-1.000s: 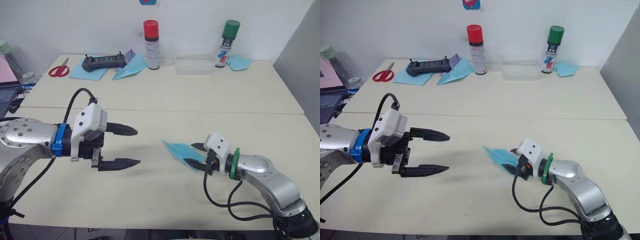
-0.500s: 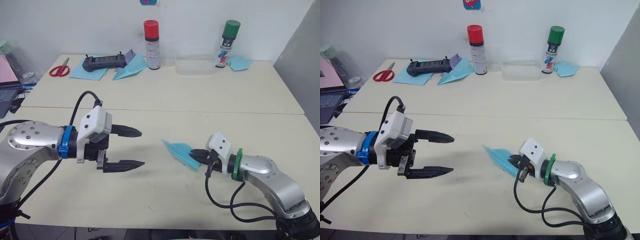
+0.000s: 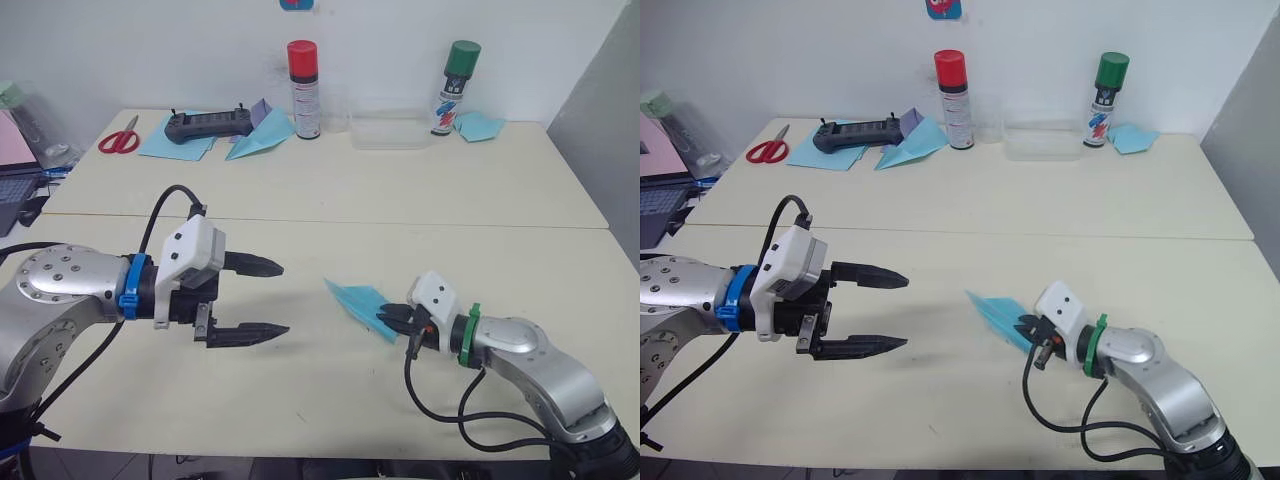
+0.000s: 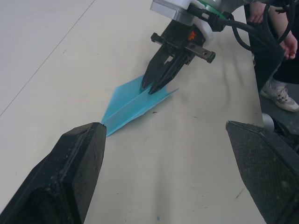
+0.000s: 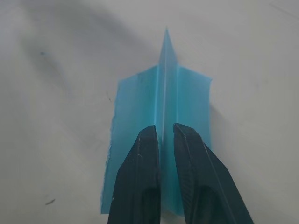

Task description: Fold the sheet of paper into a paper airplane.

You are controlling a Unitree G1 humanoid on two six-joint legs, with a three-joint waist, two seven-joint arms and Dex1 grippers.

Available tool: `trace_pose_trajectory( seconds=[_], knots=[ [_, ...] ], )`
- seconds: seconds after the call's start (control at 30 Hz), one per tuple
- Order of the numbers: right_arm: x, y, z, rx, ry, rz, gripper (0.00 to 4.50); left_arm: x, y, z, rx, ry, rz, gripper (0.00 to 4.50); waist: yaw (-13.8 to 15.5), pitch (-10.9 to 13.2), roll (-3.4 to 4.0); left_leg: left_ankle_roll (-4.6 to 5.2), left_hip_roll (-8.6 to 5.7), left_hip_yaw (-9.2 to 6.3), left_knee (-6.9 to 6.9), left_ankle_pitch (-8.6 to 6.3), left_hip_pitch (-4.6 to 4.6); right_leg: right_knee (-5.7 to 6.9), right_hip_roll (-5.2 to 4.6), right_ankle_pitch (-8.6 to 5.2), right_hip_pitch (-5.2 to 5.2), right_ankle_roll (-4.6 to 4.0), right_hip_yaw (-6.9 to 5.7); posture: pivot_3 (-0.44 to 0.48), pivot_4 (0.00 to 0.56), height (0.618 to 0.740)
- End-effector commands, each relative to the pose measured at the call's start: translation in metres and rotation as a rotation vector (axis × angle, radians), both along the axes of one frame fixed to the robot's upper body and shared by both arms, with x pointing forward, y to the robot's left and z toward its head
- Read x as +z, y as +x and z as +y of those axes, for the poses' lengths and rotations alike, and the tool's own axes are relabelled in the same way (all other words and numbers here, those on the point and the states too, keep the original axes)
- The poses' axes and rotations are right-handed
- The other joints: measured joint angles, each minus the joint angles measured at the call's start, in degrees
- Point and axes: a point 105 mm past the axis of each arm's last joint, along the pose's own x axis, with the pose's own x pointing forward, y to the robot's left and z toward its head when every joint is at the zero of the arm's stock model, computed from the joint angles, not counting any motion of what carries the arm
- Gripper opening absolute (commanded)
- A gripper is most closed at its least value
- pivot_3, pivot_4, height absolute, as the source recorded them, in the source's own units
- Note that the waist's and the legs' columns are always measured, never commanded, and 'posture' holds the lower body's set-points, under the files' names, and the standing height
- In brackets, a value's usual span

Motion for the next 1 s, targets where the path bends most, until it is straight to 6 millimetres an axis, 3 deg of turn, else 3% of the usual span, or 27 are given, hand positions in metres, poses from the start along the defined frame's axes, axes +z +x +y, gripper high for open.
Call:
trace_pose_trajectory(
  seconds=[0.03, 0.23, 0.33, 0.73, 0.83, 1.0],
  knots=[
    [0.004, -0.001, 0.006, -0.006, -0.011, -0.005, 0.59, 0.005, -0.002, -0.005, -0.016, -0.003, -0.032, 4.50, 0.00, 0.00, 0.00, 0.00, 0.00, 0.00, 0.00, 0.00, 0.00, 0.00, 0.00, 0.00, 0.00, 0.00, 0.00, 0.000, 0.150, 0.740],
    [0.000, -0.001, 0.007, -0.021, -0.053, 0.028, 0.59, 0.005, -0.003, -0.008, -0.010, -0.017, -0.035, 4.50, 0.00, 0.00, 0.00, 0.00, 0.00, 0.00, 0.01, 0.00, 0.00, 0.00, 0.00, 0.00, 0.00, 0.00, 0.01, 0.000, 0.150, 0.740],
    [-0.002, -0.002, 0.005, -0.026, -0.064, 0.035, 0.02, 0.005, -0.003, -0.008, -0.009, -0.017, -0.035, 4.50, 0.00, 0.00, 0.00, 0.00, 0.00, 0.00, 0.00, 0.00, 0.00, 0.00, 0.00, 0.00, 0.00, 0.00, 0.00, 0.000, 0.150, 0.740],
    [-0.005, -0.002, -0.004, -0.049, -0.066, 0.047, 0.02, 0.004, -0.003, -0.009, -0.008, -0.018, -0.035, 4.50, 0.00, 0.00, 0.00, 0.00, 0.00, 0.00, 0.00, 0.00, 0.00, -0.01, 0.00, 0.00, 0.00, 0.00, 0.00, 0.000, 0.150, 0.740],
    [0.025, 0.006, -0.049, -0.324, -0.023, -0.027, 0.02, 0.026, 0.005, -0.027, -0.137, -0.126, 0.010, 4.50, 1.55, 0.00, 0.00, 0.00, -0.05, -0.07, 0.06, 0.00, -0.08, 0.00, -0.01, -0.01, 0.00, 0.02, -0.08, 0.000, 0.150, 0.740],
    [0.036, 0.003, -0.093, -0.688, 0.054, -0.047, 0.02, 0.040, 0.033, -0.037, -0.208, -0.140, -0.021, 4.50, 1.28, -0.02, 0.01, 0.01, -0.07, -0.11, 0.49, -0.01, -0.20, 0.01, 0.03, 0.08, 0.06, 0.17, -0.08, 0.000, 0.150, 0.740]
  ],
)
